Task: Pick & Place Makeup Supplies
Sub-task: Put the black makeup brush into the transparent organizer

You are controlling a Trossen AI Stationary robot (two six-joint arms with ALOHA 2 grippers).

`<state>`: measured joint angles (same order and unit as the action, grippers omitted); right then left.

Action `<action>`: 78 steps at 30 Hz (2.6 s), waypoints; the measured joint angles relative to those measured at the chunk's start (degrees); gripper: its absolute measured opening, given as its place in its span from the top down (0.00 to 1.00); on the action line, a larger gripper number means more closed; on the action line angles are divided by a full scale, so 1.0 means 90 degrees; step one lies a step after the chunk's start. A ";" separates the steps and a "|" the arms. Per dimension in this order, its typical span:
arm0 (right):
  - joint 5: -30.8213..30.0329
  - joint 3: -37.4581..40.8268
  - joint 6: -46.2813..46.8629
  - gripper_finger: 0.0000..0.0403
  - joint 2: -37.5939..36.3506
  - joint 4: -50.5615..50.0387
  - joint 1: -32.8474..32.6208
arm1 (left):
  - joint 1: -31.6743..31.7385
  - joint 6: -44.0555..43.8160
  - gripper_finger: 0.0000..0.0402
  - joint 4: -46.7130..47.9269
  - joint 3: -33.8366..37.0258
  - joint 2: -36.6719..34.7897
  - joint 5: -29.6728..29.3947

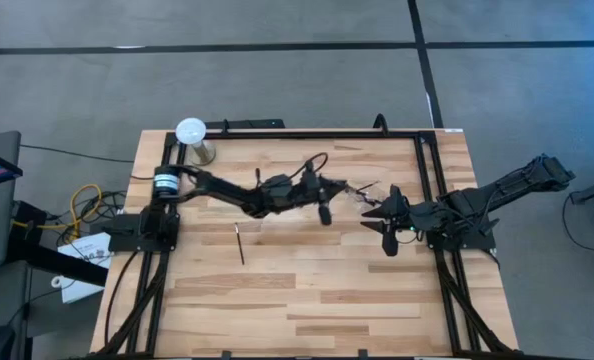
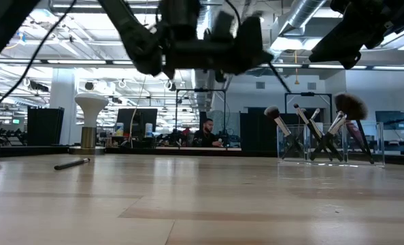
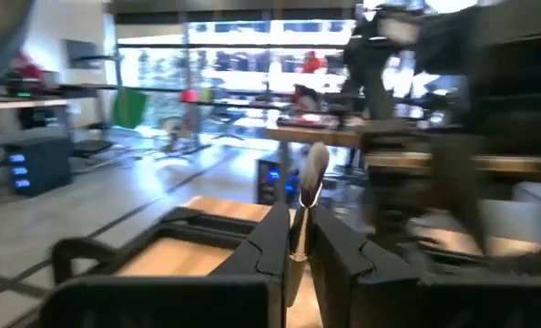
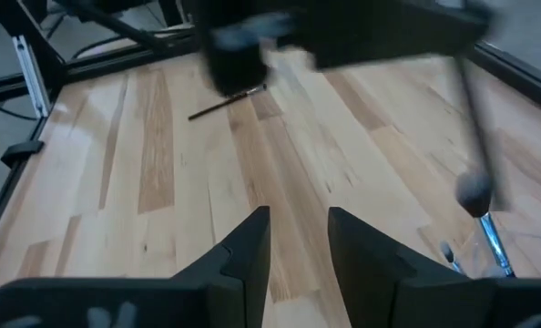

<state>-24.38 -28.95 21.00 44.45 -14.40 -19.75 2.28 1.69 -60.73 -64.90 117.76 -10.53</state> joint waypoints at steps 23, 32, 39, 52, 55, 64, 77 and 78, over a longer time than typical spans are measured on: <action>0.0027 0.0000 -0.0044 0.75 0.0359 -0.0017 0.0212 | 0.0482 -0.0070 0.89 0.0351 -0.0359 0.0774 0.0376; 0.0034 0.0000 -0.0046 0.75 0.0359 -0.0017 0.0212 | 0.0498 -0.0070 0.74 0.0333 -0.0359 0.0774 0.0360; 0.0034 0.0000 -0.0046 0.75 0.0359 -0.0014 0.0212 | 0.0488 -0.0072 0.67 0.0323 -0.0359 0.0772 0.0363; 0.0008 0.0000 -0.0046 0.74 0.0359 0.0036 0.0211 | 0.0068 0.0144 0.72 0.2167 -0.0133 -0.1171 0.0378; -0.0113 0.0000 -0.0043 0.74 0.0411 0.0193 0.0212 | -0.0116 0.0131 0.75 0.3643 0.0073 -0.2051 0.0368; -0.0132 0.0000 -0.0046 0.74 0.1401 0.1582 0.0237 | -0.1044 -0.0297 0.84 0.4970 0.1717 -0.4016 0.0318; -0.0081 -0.0002 -0.0059 0.74 0.2615 0.2791 0.0563 | -0.2772 -0.4338 0.75 0.5690 0.4654 -0.5297 -0.1781; -0.0025 -0.0002 -0.0057 0.74 0.2612 0.2816 0.0609 | -0.2807 -0.4586 0.73 0.5764 0.4741 -0.5297 -0.1906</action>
<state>-24.60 -28.97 20.48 67.96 10.95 -14.27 -22.98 -39.58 -8.86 -22.24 70.08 -27.69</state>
